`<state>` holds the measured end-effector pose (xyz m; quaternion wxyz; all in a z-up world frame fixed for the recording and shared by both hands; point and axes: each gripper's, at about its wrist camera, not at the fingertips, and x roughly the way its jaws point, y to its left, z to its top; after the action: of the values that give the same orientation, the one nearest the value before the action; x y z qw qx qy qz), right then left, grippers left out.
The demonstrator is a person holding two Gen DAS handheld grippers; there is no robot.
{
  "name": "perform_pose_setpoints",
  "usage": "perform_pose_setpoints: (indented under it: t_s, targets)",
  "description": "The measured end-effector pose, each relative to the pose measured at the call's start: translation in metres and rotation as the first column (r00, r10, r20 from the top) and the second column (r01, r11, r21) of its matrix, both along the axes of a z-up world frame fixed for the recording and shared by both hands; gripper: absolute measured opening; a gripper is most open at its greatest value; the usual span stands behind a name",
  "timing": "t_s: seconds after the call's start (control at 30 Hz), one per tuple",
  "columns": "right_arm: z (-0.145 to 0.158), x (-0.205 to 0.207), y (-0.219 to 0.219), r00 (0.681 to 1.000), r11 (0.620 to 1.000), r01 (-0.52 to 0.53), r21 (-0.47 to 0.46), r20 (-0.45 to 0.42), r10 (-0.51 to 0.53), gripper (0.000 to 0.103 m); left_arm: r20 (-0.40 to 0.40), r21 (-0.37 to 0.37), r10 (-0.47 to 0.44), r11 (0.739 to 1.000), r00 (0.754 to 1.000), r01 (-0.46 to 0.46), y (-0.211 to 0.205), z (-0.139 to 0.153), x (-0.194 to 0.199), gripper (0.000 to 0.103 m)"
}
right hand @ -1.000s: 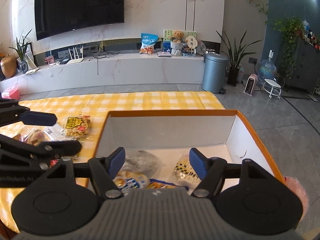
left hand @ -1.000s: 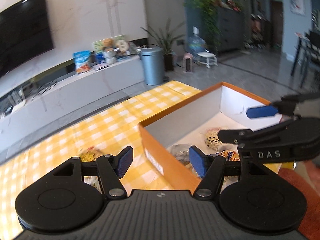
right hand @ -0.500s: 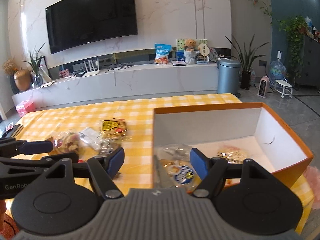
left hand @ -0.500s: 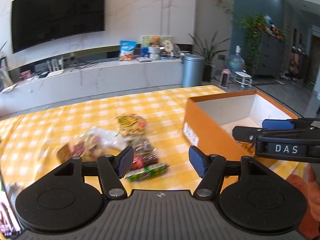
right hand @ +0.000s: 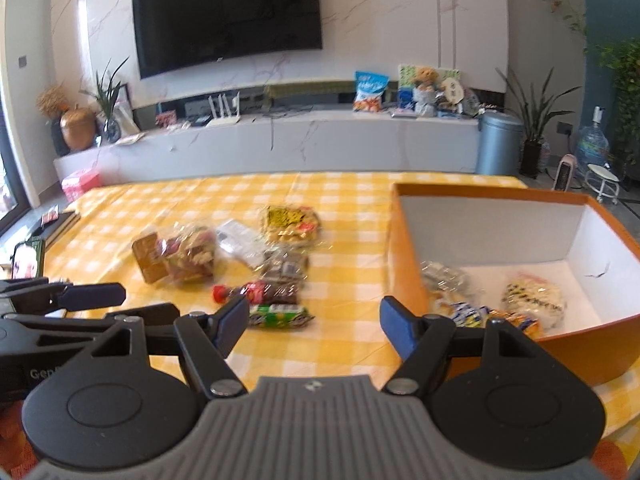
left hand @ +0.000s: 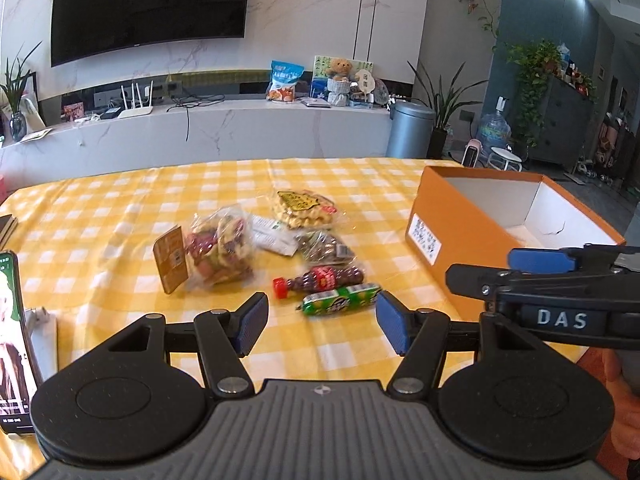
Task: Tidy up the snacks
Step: 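Withdraw both tools from the box back toward the snack pile, then grasp the green sausage stick with the left gripper and lift it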
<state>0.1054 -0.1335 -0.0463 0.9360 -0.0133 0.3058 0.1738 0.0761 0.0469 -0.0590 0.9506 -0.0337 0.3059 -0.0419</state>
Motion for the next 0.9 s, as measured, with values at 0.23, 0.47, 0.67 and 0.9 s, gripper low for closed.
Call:
perform_pose_setpoints:
  t_s: [0.23,0.47,0.67,0.9]
  targets:
    - [-0.017,0.018,0.021,0.996,0.997,-0.074,-0.036,-0.047,0.072,0.055,-0.046,-0.002,-0.009,1.000,0.999,0.009,0.006,-0.013,0.011,0.073]
    - [-0.031,0.053,0.029,0.989,0.995,-0.088,-0.048,-0.125,0.082,0.037,-0.066,0.057,-0.102,0.993,0.993,0.105,-0.002,-0.021,0.036,0.061]
    - [-0.045,0.077,0.034,0.985,0.993,-0.091,-0.076,-0.156,0.078,0.030,-0.094,0.108,-0.202,0.971,0.975,0.212,-0.011,-0.033,0.065,0.060]
    - [-0.059,0.097,0.040,0.982,0.991,-0.092,-0.093,-0.172,0.075,0.025,-0.134,0.180,-0.269,0.940,0.954,0.290,-0.022,-0.050,0.088,0.060]
